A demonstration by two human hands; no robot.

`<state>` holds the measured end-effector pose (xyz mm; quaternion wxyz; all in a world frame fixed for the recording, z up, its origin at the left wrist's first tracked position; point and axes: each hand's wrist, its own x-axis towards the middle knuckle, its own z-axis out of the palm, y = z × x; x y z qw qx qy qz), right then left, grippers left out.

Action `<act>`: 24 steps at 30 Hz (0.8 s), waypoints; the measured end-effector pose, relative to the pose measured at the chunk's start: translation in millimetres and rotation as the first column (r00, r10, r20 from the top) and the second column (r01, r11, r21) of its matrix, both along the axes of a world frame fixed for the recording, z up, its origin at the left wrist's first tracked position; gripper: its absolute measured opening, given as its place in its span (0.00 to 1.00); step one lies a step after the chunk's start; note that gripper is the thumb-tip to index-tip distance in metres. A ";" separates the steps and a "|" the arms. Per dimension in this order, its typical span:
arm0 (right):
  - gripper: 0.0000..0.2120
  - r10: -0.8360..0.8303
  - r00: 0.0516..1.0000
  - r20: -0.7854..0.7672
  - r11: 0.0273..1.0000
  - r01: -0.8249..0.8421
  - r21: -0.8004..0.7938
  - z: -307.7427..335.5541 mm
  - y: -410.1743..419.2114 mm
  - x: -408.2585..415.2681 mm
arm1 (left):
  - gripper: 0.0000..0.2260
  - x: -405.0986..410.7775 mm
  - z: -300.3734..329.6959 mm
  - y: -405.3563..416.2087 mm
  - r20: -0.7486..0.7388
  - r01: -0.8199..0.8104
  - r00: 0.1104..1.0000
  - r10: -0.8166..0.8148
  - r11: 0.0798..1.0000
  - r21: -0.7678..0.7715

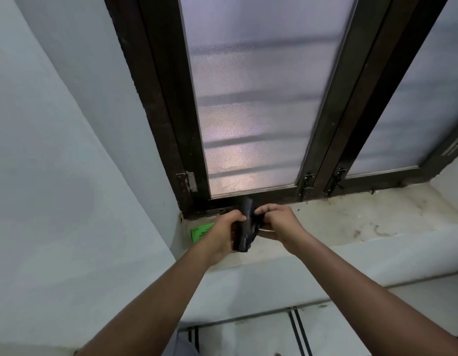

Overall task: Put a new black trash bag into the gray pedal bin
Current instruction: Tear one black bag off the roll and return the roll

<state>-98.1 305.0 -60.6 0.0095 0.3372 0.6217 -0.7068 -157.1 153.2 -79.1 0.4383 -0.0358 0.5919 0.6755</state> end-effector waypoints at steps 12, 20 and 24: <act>0.21 0.018 1.000 -0.018 0.999 -0.019 -0.047 12.1 6.5 10.1 | 0.17 7.8 5.9 -3.7 0.107 -0.053 0.993 0.048 0.997 0.047; 0.03 0.072 0.996 -0.054 0.997 -0.070 0.031 9.7 -1.6 21.1 | 0.20 12.6 3.5 -5.2 0.126 -0.041 0.992 0.030 0.996 0.085; 0.12 0.157 0.986 -0.049 0.971 -0.145 0.192 7.7 0.3 26.8 | 0.15 17.7 7.7 -8.5 0.135 -0.036 0.991 0.018 0.991 0.130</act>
